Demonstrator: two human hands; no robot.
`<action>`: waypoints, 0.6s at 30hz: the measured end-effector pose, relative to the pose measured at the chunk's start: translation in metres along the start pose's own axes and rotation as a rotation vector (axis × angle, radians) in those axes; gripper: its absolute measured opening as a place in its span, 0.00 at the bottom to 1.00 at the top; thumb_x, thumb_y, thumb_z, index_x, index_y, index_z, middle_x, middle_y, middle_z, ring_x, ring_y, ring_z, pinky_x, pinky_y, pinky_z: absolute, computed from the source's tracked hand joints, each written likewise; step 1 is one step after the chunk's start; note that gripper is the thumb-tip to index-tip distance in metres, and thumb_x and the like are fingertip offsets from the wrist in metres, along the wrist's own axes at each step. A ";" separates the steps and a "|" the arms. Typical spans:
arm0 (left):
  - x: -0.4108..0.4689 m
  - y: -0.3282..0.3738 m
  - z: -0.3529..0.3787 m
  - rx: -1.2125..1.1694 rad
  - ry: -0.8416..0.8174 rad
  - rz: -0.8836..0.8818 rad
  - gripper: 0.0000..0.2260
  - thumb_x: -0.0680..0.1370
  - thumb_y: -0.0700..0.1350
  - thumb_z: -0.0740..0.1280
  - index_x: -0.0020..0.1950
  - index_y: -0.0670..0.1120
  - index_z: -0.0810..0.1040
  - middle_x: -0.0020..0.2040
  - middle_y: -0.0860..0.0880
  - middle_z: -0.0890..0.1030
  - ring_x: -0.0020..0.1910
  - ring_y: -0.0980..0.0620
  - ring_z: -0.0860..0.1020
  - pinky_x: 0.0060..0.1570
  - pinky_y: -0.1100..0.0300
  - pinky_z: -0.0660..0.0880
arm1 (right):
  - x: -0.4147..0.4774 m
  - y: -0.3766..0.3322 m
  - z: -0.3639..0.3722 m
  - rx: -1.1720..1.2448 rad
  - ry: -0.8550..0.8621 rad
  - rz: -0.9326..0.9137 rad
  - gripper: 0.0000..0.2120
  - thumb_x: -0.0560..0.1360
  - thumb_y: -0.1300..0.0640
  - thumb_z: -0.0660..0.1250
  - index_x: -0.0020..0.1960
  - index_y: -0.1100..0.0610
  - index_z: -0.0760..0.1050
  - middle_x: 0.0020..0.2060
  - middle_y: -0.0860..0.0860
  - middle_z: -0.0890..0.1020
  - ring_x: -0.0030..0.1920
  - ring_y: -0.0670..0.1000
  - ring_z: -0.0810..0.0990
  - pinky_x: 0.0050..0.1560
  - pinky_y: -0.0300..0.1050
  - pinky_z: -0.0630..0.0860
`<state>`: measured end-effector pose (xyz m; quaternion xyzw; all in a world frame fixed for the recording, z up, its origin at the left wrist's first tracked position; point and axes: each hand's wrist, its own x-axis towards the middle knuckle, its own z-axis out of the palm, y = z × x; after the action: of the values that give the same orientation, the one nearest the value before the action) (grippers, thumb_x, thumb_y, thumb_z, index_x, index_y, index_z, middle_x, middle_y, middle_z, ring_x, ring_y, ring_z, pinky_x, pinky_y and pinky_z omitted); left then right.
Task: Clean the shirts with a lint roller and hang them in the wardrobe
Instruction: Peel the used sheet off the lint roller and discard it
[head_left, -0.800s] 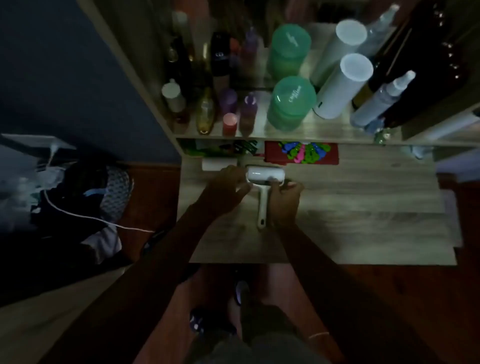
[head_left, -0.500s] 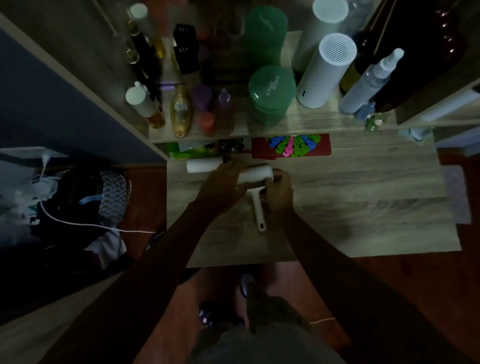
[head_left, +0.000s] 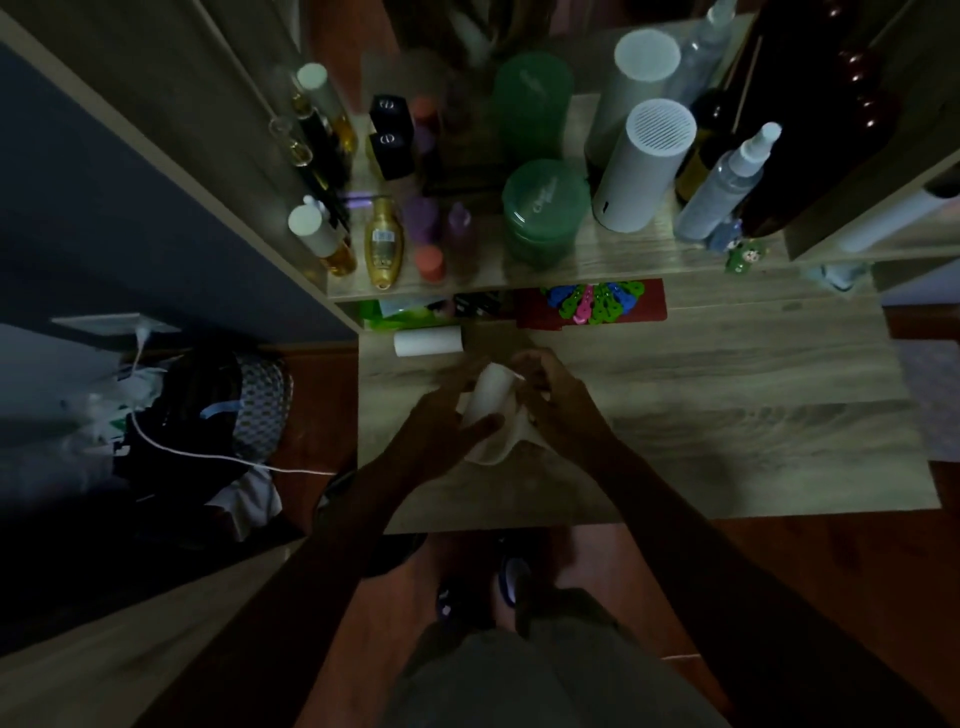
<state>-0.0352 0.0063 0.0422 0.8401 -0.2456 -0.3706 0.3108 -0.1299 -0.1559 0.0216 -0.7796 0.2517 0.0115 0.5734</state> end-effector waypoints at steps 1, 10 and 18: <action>-0.005 0.000 -0.002 -0.028 0.043 -0.001 0.41 0.70 0.67 0.67 0.78 0.50 0.63 0.71 0.47 0.75 0.67 0.48 0.77 0.61 0.46 0.78 | -0.002 -0.006 0.003 -0.025 -0.034 -0.035 0.16 0.80 0.56 0.61 0.68 0.54 0.70 0.60 0.53 0.79 0.54 0.49 0.80 0.48 0.41 0.78; -0.062 -0.012 -0.019 -0.218 0.309 0.077 0.26 0.79 0.52 0.68 0.75 0.45 0.70 0.69 0.45 0.78 0.63 0.48 0.79 0.60 0.48 0.78 | -0.026 -0.059 0.037 -0.206 -0.064 -0.087 0.16 0.81 0.56 0.64 0.67 0.58 0.75 0.53 0.57 0.83 0.45 0.46 0.79 0.39 0.36 0.79; -0.097 -0.014 -0.035 -0.185 0.273 0.074 0.18 0.82 0.51 0.65 0.72 0.49 0.70 0.57 0.54 0.78 0.49 0.57 0.78 0.41 0.75 0.73 | -0.058 -0.089 0.061 -0.390 0.033 -0.188 0.10 0.80 0.59 0.63 0.51 0.61 0.83 0.38 0.54 0.83 0.37 0.43 0.80 0.37 0.34 0.64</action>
<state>-0.0642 0.0903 0.0963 0.8408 -0.1966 -0.2624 0.4307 -0.1280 -0.0602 0.0972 -0.8959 0.1800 -0.0061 0.4060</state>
